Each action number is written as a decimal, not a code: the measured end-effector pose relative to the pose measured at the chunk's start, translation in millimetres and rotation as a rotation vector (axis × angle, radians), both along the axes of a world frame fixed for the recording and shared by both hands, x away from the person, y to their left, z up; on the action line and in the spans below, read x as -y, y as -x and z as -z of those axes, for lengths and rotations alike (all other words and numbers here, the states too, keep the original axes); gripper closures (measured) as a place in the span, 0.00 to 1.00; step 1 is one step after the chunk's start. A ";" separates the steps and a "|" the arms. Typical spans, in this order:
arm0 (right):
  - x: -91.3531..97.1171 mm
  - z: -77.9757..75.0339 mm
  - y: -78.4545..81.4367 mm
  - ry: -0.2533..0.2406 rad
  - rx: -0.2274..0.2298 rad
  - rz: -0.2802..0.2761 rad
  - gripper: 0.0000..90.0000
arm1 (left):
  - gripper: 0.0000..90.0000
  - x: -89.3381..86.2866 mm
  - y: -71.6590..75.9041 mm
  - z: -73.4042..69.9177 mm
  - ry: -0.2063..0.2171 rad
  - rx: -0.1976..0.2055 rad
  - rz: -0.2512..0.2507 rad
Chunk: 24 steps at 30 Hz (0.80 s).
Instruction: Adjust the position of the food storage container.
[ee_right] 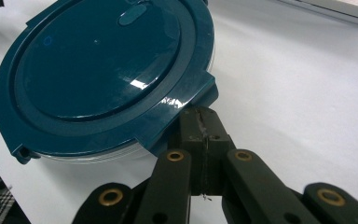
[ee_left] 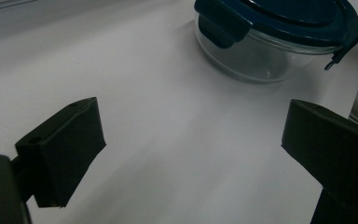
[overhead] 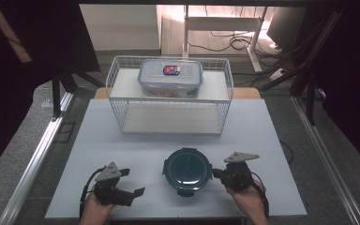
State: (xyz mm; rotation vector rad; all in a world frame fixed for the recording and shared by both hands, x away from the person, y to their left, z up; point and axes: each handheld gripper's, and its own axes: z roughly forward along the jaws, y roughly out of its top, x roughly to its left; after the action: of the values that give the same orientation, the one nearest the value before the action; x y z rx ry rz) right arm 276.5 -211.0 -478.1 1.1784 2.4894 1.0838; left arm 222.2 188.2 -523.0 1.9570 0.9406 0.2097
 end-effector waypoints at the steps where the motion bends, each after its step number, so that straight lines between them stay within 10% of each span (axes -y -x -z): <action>1: -1.8 0.6 0.0 -0.007 0.001 -0.004 1.00 | 0.06 0.0 -0.1 0.0 0.000 0.000 0.000; 17: -12.8 -1.0 1.9 0.045 0.077 -0.035 0.98 | 0.06 -4.4 0.9 -1.0 0.014 -0.008 0.000; 24: 7.1 -3.8 6.3 -0.011 0.123 -0.018 0.63 | 0.06 -4.0 1.3 -1.2 0.011 -0.018 0.008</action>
State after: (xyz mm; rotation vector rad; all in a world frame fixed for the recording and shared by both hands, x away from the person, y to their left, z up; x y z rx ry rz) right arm 270.2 -218.1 -474.3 1.0604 2.4081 1.1391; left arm 220.9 192.3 -521.8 1.9548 0.9431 0.1823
